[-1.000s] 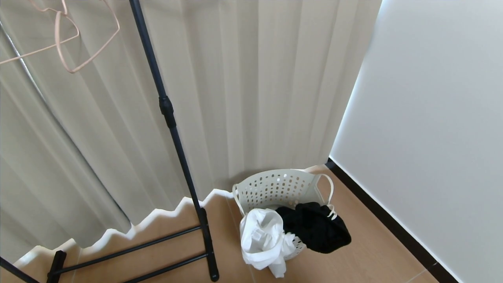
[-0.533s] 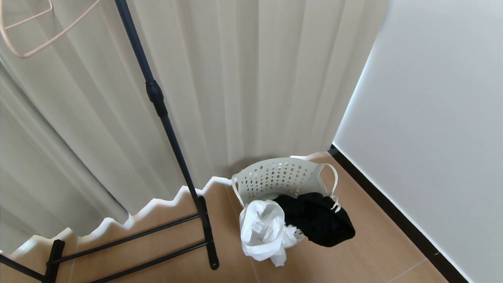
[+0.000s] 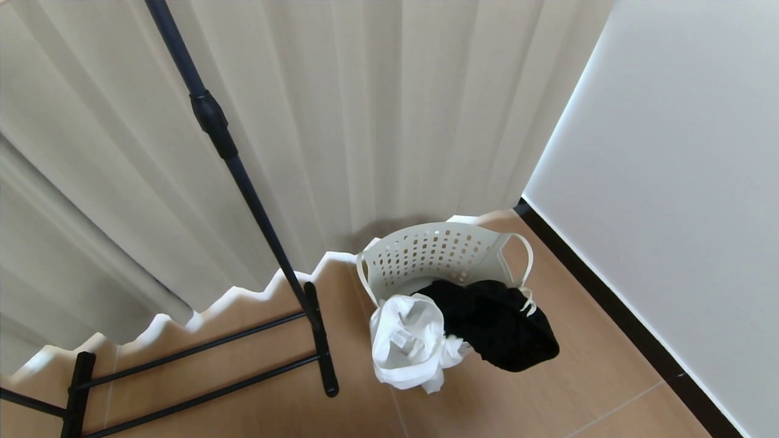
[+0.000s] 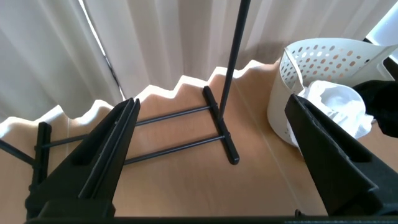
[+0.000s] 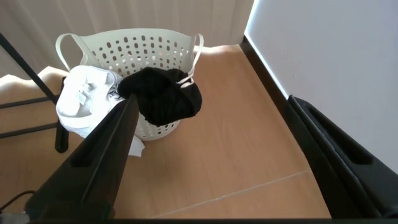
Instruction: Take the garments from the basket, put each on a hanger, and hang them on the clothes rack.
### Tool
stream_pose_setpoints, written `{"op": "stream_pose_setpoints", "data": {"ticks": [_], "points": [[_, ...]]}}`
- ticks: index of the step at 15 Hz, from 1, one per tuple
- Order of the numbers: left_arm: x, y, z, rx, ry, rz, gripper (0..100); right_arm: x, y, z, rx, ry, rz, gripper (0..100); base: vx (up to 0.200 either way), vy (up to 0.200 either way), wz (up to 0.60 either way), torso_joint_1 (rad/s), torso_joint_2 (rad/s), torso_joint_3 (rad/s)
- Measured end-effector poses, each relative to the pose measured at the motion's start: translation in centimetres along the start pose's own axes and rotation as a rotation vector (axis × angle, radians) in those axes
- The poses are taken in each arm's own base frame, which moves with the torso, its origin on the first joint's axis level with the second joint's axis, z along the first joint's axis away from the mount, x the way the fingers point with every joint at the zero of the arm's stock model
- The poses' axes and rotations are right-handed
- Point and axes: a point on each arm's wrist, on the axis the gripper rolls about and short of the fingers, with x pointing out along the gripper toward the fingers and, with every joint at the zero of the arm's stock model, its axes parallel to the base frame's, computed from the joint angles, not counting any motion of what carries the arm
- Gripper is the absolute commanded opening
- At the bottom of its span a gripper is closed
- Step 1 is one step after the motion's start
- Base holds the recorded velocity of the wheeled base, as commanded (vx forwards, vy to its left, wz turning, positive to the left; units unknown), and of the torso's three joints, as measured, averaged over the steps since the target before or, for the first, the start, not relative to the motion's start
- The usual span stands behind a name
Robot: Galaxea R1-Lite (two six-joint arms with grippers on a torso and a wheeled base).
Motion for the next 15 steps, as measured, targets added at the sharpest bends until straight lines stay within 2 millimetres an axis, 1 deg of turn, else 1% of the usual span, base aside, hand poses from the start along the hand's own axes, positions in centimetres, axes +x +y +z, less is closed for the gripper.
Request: {"op": "stream_pose_setpoints", "data": {"ticks": [10,15], "points": [[0.00,0.00,-0.01,0.003,0.001,-0.002,100,0.00,0.00,0.00,0.000,0.000,0.000,100,0.000,0.000,0.00,0.004,0.00,-0.201],[0.00,0.00,0.00,0.003,0.000,0.000,100,0.00,0.00,-0.05,-0.015,0.005,0.001,100,0.000,0.000,0.00,-0.001,0.00,-0.030]]}}
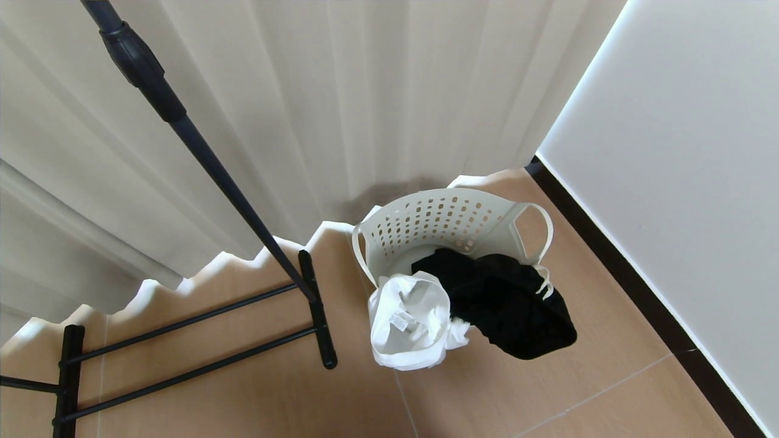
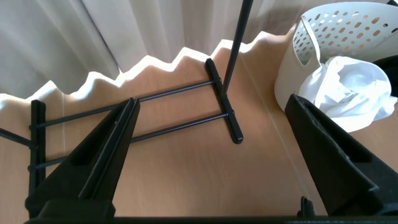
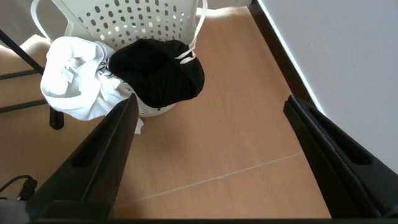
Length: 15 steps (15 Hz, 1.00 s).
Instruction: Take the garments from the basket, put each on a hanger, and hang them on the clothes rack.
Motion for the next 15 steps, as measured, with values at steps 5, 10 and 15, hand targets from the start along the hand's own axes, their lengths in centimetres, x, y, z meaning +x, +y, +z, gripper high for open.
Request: {"op": "stream_pose_setpoints", "data": {"ticks": [5,10,15], "points": [[0.0,0.0,0.0,0.000,0.000,0.000,100,0.4,0.0,0.1,-0.094,0.071,0.024,100,0.000,0.000,0.00,0.000,0.00,0.000],[0.0,0.0,0.0,0.000,0.000,0.000,100,1.9,-0.1,0.5,-0.138,0.257,0.117,100,0.000,0.000,0.00,0.000,0.00,0.000],[0.0,0.0,0.0,0.000,0.000,0.000,100,3.3,0.0,2.6,-0.184,0.308,0.241,100,0.000,0.000,0.00,0.000,0.00,0.000]]}}
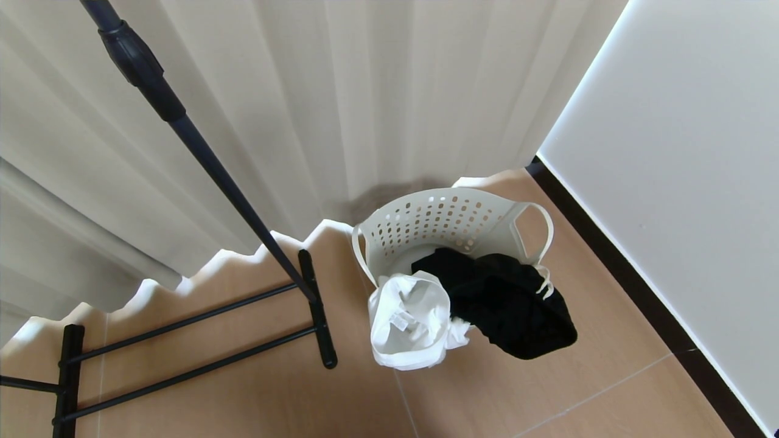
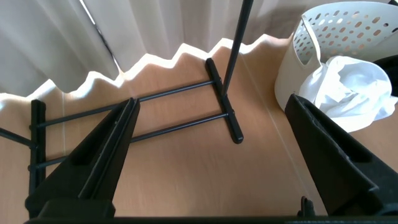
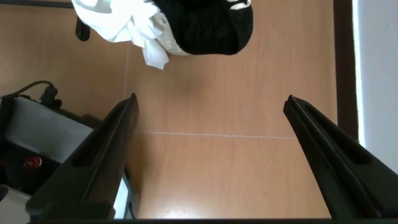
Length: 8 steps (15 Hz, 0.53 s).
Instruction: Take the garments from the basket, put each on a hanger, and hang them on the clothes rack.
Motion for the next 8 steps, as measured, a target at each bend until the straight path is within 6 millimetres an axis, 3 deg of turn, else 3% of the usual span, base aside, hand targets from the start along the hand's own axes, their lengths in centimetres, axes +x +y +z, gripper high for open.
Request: {"op": "stream_pose_setpoints", "data": {"ticks": [8], "points": [[0.0,0.0,0.0,0.000,0.000,0.000,100,4.9,0.0,5.3,-0.135,0.097,0.165,100,0.000,0.000,0.00,0.000,0.00,0.000]]}}
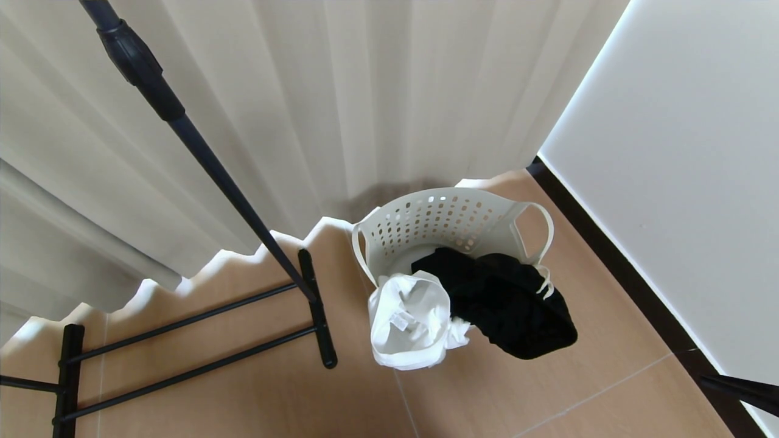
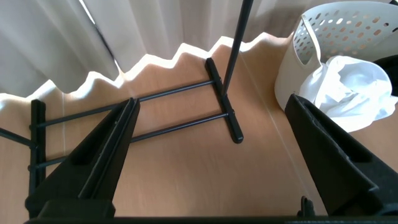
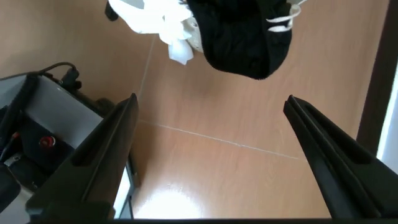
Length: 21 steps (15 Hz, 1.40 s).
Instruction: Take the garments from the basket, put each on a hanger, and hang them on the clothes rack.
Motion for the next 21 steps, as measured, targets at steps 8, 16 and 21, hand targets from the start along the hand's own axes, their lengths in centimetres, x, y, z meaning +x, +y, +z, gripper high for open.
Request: {"op": "stream_pose_setpoints", "data": {"ticks": [8,16,21], "points": [[0.0,0.0,0.0,0.000,0.000,0.000,100,8.7,-0.6,6.4,-0.382,0.243,-0.101,100,0.000,0.000,0.00,0.000,0.00,0.000],[0.0,0.0,0.0,0.000,0.000,0.000,100,19.6,0.1,9.3,-0.534,0.354,-0.217,100,0.000,0.000,0.00,0.000,0.00,0.000],[0.0,0.0,0.0,0.000,0.000,0.000,100,24.5,-0.8,10.1,-0.511,0.352,-0.256,100,0.000,0.000,0.00,0.000,0.00,0.000]]}}
